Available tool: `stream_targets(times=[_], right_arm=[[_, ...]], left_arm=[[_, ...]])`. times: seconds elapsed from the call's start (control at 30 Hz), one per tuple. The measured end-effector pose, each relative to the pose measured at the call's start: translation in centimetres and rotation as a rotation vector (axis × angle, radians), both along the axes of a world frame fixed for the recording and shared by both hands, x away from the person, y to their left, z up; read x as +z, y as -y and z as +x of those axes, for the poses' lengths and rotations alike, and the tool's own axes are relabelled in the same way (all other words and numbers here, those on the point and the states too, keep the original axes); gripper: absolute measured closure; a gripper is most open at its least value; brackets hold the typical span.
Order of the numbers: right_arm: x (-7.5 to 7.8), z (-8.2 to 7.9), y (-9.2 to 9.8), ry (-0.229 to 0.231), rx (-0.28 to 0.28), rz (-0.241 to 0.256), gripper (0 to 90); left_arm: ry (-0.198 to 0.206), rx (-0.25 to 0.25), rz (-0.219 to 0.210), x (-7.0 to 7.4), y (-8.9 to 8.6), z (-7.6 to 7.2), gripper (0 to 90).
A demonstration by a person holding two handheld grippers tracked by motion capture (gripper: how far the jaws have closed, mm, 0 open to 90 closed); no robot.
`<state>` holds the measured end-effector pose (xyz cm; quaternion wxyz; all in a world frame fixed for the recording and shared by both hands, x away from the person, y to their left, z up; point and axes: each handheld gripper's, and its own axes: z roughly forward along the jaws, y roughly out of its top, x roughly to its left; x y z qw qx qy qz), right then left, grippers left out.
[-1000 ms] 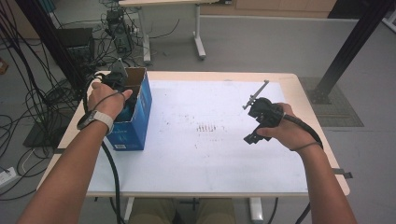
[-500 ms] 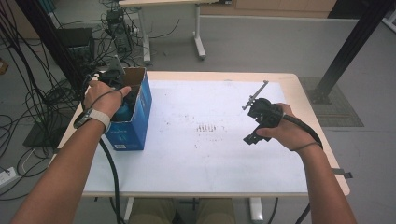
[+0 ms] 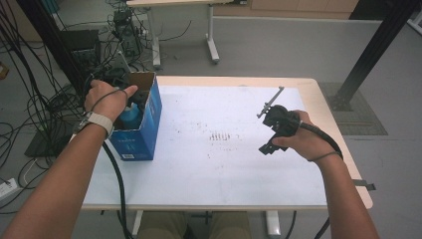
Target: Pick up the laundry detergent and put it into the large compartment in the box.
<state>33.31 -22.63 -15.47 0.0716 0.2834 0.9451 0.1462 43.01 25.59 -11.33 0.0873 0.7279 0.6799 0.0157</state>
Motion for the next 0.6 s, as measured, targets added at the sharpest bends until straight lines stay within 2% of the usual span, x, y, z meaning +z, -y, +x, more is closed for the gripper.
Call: stream_targets(times=[0.2,0.33,0.4,0.6], right_arm=[[0.2,-0.1,-0.1,0.002,0.002,0.0,13.0],[0.2,-0.1,0.1,0.004,0.001,0.002,13.0],[0.2,-0.2,0.1,0.003,0.0,0.0,13.0],[0.3,-0.3,0.5,0.007,-0.005,0.002,13.0]], left_arm=[[0.028,-0.028,0.018,1.9,1.2,-0.5,10.3],[0.043,-0.051,0.012,3.4,1.7,-0.6,10.2],[0.058,-0.063,0.016,4.3,2.0,-0.8,9.9],[0.099,-0.085,-0.008,7.5,1.8,-1.3,6.8]])
